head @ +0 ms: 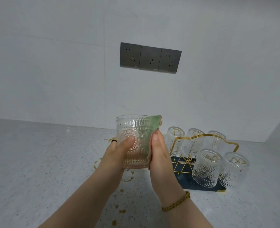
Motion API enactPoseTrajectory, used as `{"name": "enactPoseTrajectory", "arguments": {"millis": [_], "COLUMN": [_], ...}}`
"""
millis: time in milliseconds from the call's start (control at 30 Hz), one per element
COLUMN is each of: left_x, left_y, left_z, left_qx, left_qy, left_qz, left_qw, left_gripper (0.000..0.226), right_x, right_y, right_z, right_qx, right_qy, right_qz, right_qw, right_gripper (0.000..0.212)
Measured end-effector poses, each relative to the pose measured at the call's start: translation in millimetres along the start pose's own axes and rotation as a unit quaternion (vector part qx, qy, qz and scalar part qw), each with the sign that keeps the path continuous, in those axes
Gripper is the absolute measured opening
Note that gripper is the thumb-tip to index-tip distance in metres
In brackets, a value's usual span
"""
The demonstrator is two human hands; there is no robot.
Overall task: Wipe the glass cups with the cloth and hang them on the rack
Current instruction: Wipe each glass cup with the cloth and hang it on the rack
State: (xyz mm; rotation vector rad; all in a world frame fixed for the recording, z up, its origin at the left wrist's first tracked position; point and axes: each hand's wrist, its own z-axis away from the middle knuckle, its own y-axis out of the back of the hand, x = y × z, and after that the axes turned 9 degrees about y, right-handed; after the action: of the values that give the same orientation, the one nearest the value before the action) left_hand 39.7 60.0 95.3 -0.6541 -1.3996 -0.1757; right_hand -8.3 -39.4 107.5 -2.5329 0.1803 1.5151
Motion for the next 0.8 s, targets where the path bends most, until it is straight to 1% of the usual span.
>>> {"name": "enactPoseTrajectory", "arguments": {"millis": [33,67,100,133,167,200,233,267,300,333,367,400,433,500,567,633,667,700,733,800], "left_x": [0,-1,0,1,3,3,4,3,3,1,1,-1,-2,0,2,4,2,-1,-5,-9], "left_y": [0,2,2,2,2,3,4,5,4,4,1,1,1,-1,-1,-3,-3,-5,-7,-9], "left_z": [-1,-3,-4,-4,-3,-3,-2,0,1,2,5,4,3,2,0,0,-1,-1,-3,-1], "left_qx": [0.007,0.011,0.013,0.007,-0.004,-0.014,-0.018,-0.011,-0.006,0.004,0.009,0.02,0.028,0.041,0.047,0.067,0.076,0.073,0.064,0.022], "left_qy": [-0.005,-0.01,-0.011,-0.012,-0.016,-0.018,-0.016,-0.012,-0.009,-0.006,-0.002,-0.001,-0.001,0.003,-0.007,-0.006,-0.003,0.0,0.014,0.029], "left_qz": [-0.001,-0.005,-0.015,-0.02,-0.021,-0.014,-0.012,-0.016,-0.021,-0.026,-0.028,-0.03,-0.034,-0.063,-0.075,-0.059,-0.051,-0.047,-0.041,-0.014], "left_qw": [1.0,1.0,1.0,1.0,1.0,1.0,1.0,1.0,1.0,1.0,1.0,0.999,0.999,0.997,0.996,0.996,0.996,0.996,0.997,0.999], "left_gripper": [0.081,0.071,0.056,0.041,0.034,0.032,0.039,0.053,0.068,0.079,0.088,0.096,0.1,0.097,0.102,0.099,0.091,0.077,0.065,0.054], "right_x": [0,2,5,11,17,18,17,9,8,5,3,1,2,0,1,2,5,9,13,18], "right_y": [-5,-12,-20,-22,-22,-20,-18,-16,-11,-8,-6,-5,-5,-6,-4,-3,-3,-5,-8,-18], "right_z": [6,11,17,20,21,19,17,13,10,7,7,7,7,7,5,2,2,3,5,8], "right_qx": [0.002,0.006,0.008,-0.003,-0.015,-0.017,-0.016,-0.006,-0.005,0.003,0.01,0.016,0.028,0.035,0.044,0.049,0.048,0.05,0.054,0.062], "right_qy": [0.019,0.058,0.113,0.162,0.197,0.208,0.183,0.13,0.078,0.031,0.016,0.02,0.028,0.038,0.049,0.046,0.051,0.068,0.096,0.188], "right_qz": [0.034,0.103,0.188,0.267,0.317,0.328,0.29,0.213,0.13,0.056,0.029,0.028,0.018,0.019,0.053,0.111,0.167,0.239,0.317,0.422], "right_qw": [0.999,0.993,0.976,0.95,0.928,0.922,0.939,0.968,0.988,0.998,0.999,0.999,0.999,0.998,0.996,0.992,0.983,0.967,0.942,0.885], "right_gripper": [0.038,0.041,0.046,0.048,0.049,0.05,0.053,0.054,0.05,0.041,0.032,0.028,0.03,0.036,0.038,0.045,0.05,0.058,0.061,0.055]}}
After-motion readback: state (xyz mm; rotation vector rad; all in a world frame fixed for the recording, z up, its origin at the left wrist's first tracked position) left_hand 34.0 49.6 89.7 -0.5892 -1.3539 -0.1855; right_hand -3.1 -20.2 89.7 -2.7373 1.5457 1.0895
